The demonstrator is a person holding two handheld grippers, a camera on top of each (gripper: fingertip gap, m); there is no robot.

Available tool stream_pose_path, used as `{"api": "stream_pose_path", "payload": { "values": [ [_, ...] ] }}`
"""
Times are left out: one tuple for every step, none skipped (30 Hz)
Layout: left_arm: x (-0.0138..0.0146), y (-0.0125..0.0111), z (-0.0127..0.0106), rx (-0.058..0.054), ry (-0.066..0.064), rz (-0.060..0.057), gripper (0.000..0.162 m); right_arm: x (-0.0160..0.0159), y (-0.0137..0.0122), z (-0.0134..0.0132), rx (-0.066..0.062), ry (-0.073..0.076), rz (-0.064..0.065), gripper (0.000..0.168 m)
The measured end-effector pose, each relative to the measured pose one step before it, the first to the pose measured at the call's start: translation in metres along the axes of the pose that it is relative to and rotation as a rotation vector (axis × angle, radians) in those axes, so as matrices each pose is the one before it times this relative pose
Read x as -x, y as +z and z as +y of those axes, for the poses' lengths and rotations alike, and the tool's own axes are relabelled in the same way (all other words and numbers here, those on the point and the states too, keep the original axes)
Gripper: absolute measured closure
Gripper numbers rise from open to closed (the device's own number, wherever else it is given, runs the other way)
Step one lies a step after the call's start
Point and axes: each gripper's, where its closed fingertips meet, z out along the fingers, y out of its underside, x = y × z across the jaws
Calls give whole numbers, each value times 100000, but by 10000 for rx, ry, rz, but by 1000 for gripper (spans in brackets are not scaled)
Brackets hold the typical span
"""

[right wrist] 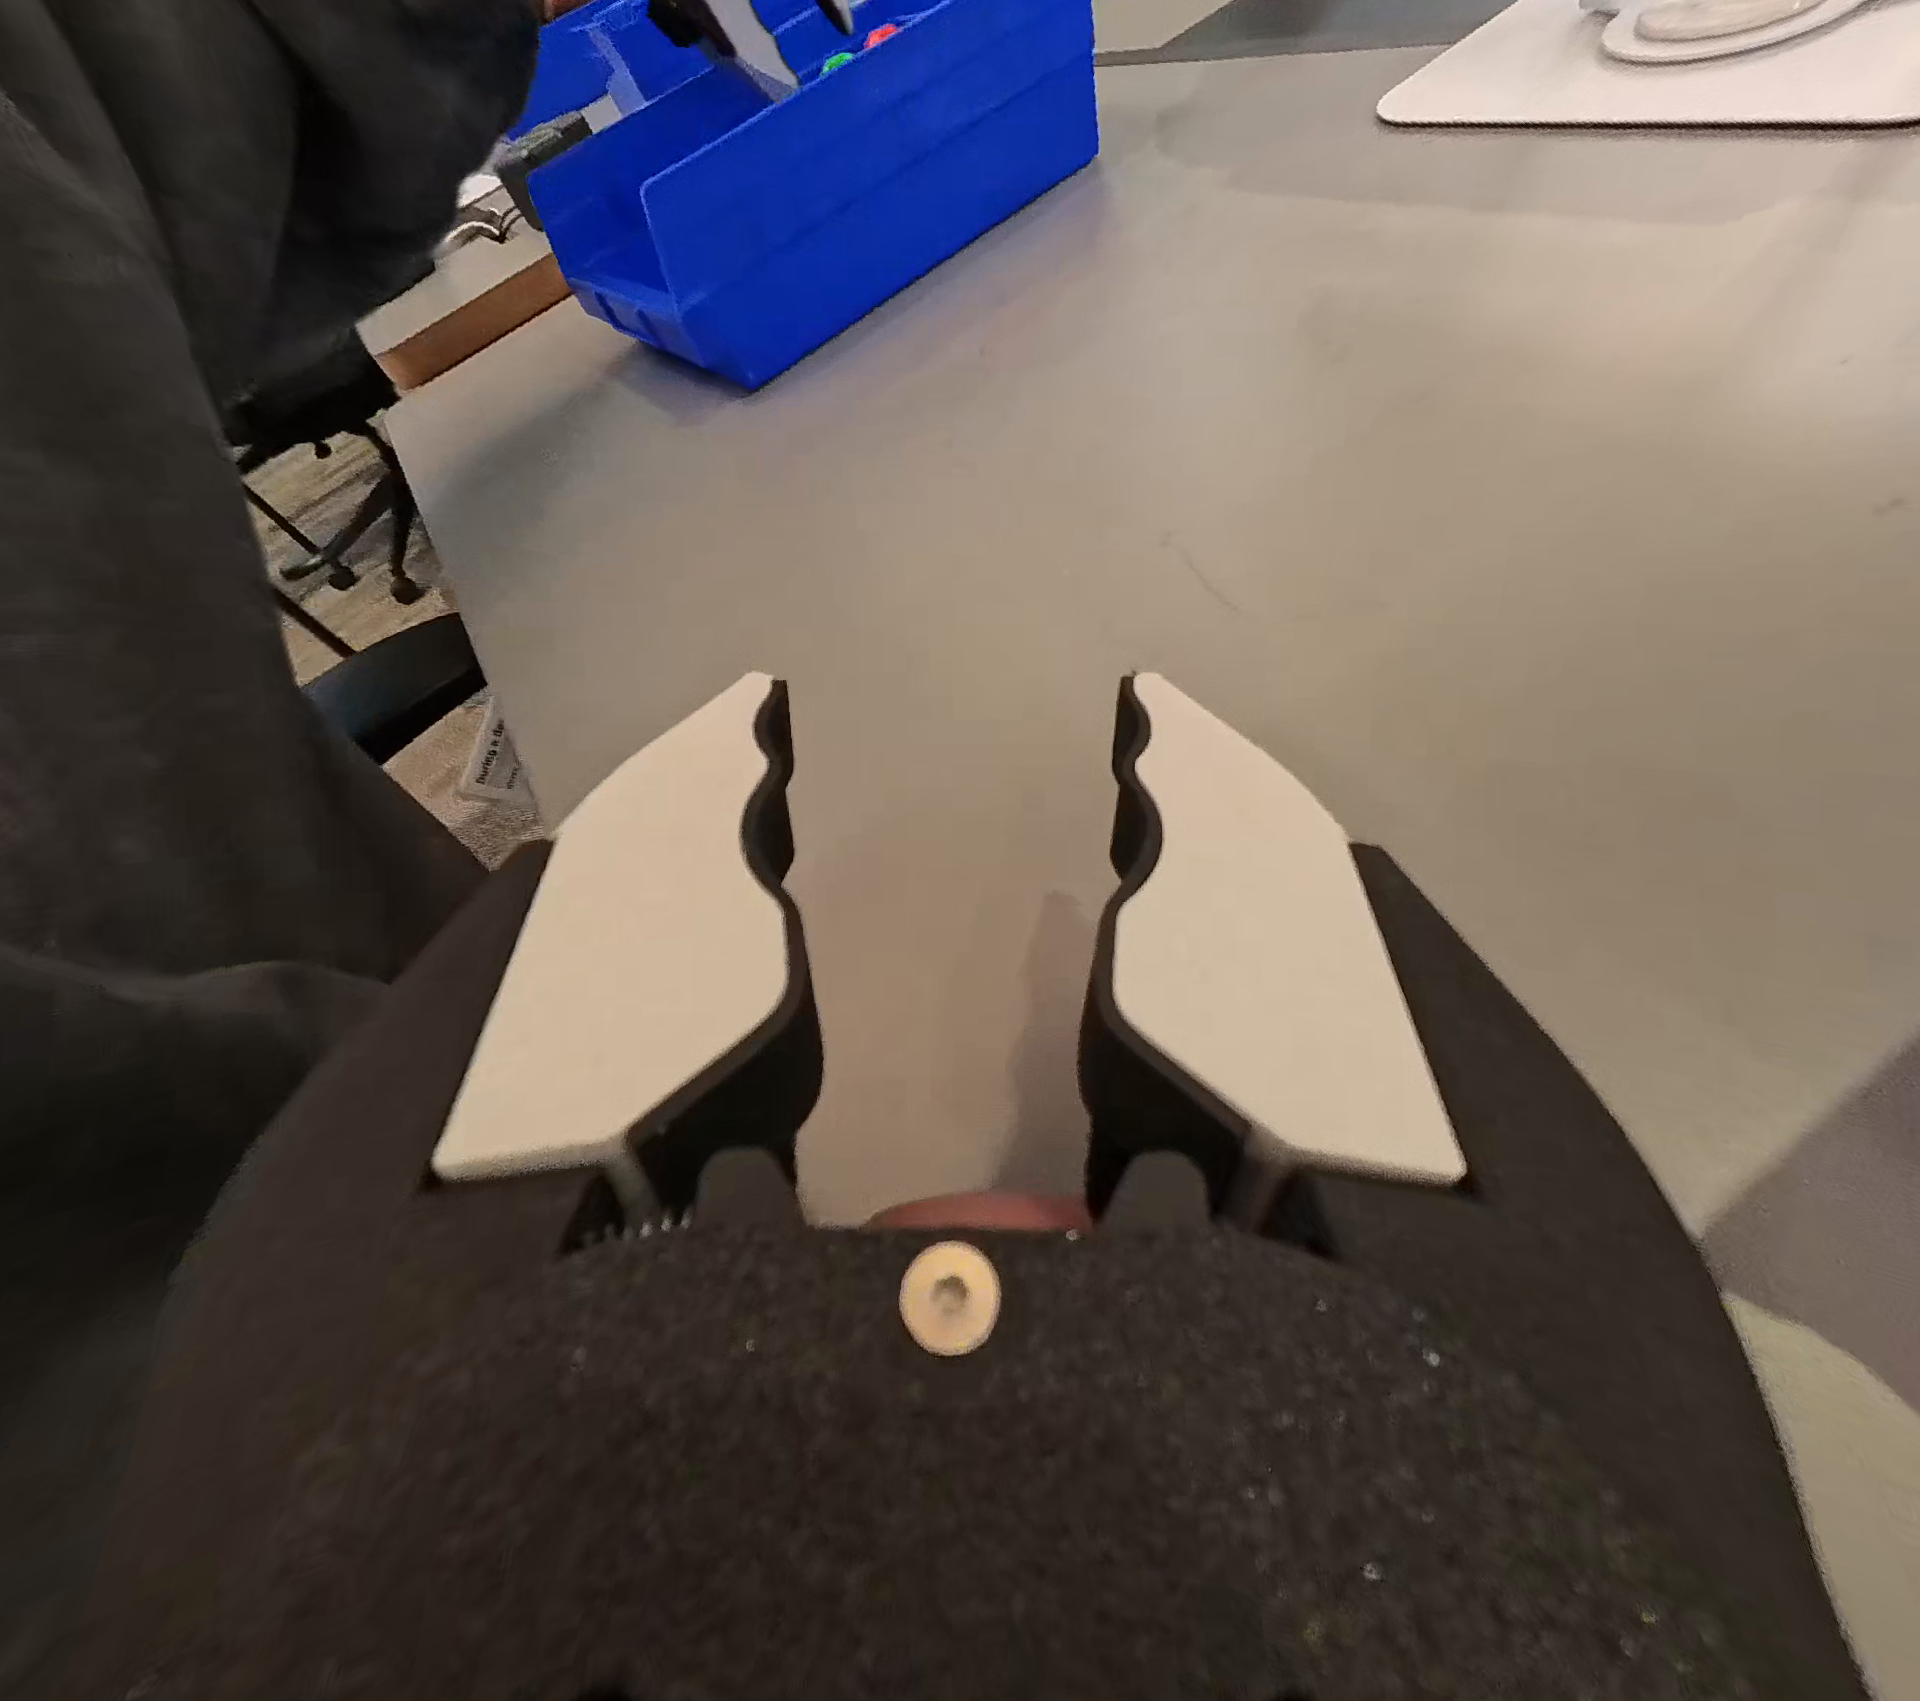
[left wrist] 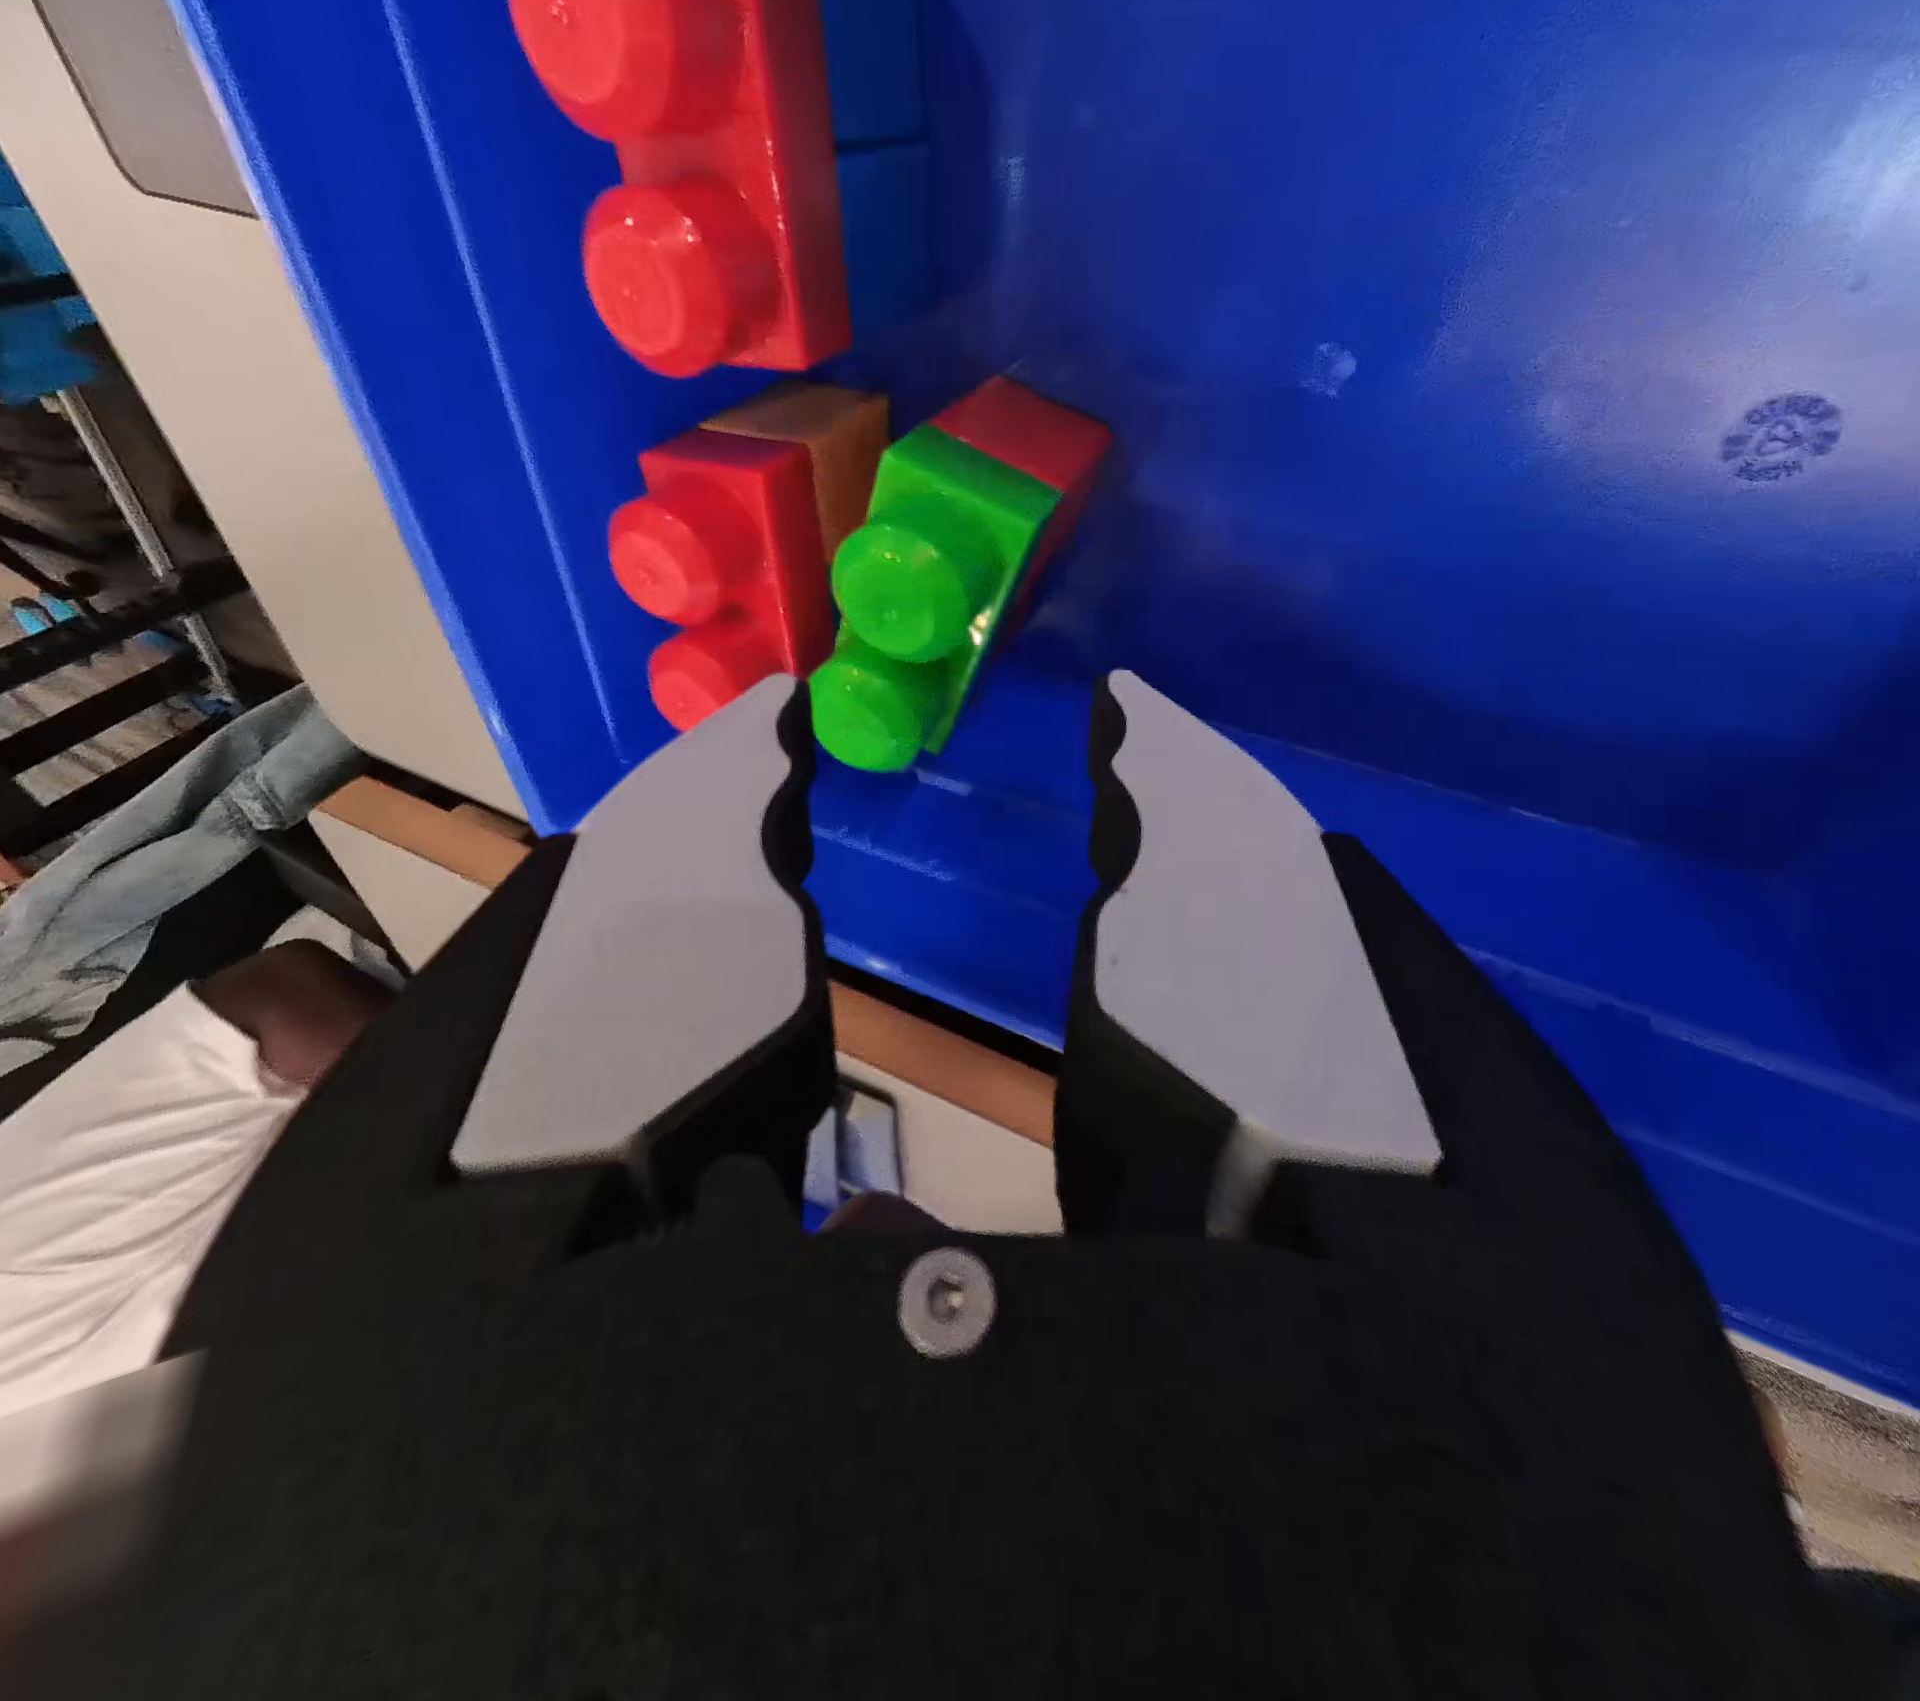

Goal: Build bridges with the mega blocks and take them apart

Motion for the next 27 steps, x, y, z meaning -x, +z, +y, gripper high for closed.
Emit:
{"api": "stream_pose_path", "payload": {
  "values": [
    [167, 339, -233, -104, -30, 139, 112, -70, 58, 53, 51, 140, -74, 109],
    [-16, 310, -235, -88, -43, 197, 112, -53, 81, 45, 54, 136, -87, 109],
    [-152, 325, 0, 46, 58, 212, 114, 2, 93, 27, 49, 122, -124, 109],
    [-13, 336, 218, 152, 173, 50, 118, 29, 91, 25, 41, 118, -146, 110],
    [-2, 354, 284, 146, 171, 4, 120, 38, 103, 0, 34, 120, -150, 110],
    [127, 301, 203, 69, 94, -61, 122, 44, 113, -7, 26, 111, -145, 110],
    [316, 177, 86, -19, 45, -131, 121, 17, 114, -30, 17, 105, -126, 111],
    [190, 79, 35, -55, -36, 18, 121, 30, 129, -41, 5, 98, -125, 111],
    [132, 77, 50, -9, -99, 107, 121, 48, 138, -35, 16, 89, -126, 111],
    [175, 133, 155, 78, -49, 67, 120, 38, 136, 15, 43, 80, -108, 111],
    [346, 177, 283, 167, 41, -80, 117, 53, 119, 64, 63, 67, -94, 112],
    [284, 176, 226, 113, 42, -65, 115, 49, 81, 62, 63, 43, -71, 112],
    [-4, 187, 76, 24, -42, 122, 114, 14, 37, 58, 42, 12, -20, 112],
    [-142, 223, 80, 41, -93, 204, 113, 16, -8, 1, -6, -12, 4, 112],
    [-208, 262, 150, 104, -32, 204, 113, 52, -37, -34, -42, -18, 0, 112],
    [-155, 252, 115, 96, 55, 108, 114, 44, -49, -25, -36, -3, -4, 112],
    [-110, 219, -10, 18, 88, 37, 114, 32, -38, 20, -14, 16, 0, 112],
    [-190, 203, -91, -15, 67, 86, 116, 32, -16, 14, -8, 27, -16, 112],
    [-186, 221, -82, 4, 44, 106, 121, 26, -9, 12, -2, 29, -21, 112],
    [-139, 224, -40, 16, 92, 53, 123, 23, 3, 27, 11, 18, -19, 112],
    [33, 115, -34, -18, 128, -51, 123, 28, 9, 14, 9, -4, -14, 112],
    [9, -70, -74, -80, 1, 36, 124, 37, 2, -8, 3, -24, -6, 112],
    [-308, -204, -156, -114, -289, 321, 124, -2, 17, -9, 9, -26, 17, 112],
    [-434, -317, -153, -114, -413, 385, 124, 15, 36, 8, 24, -31, 10, 112],
    [-142, -467, -33, -83, -258, 43, 124, 30, 29, 27, 49, -49, -8, 112],
    [151, -654, 18, -74, -126, -259, 124, -10, 26, -28, 49, -83, 26, 112],
    [54, -848, -72, -124, -251, -192, 124, -54, 41, -91, 31, -99, 64, 113]
  ]
}}
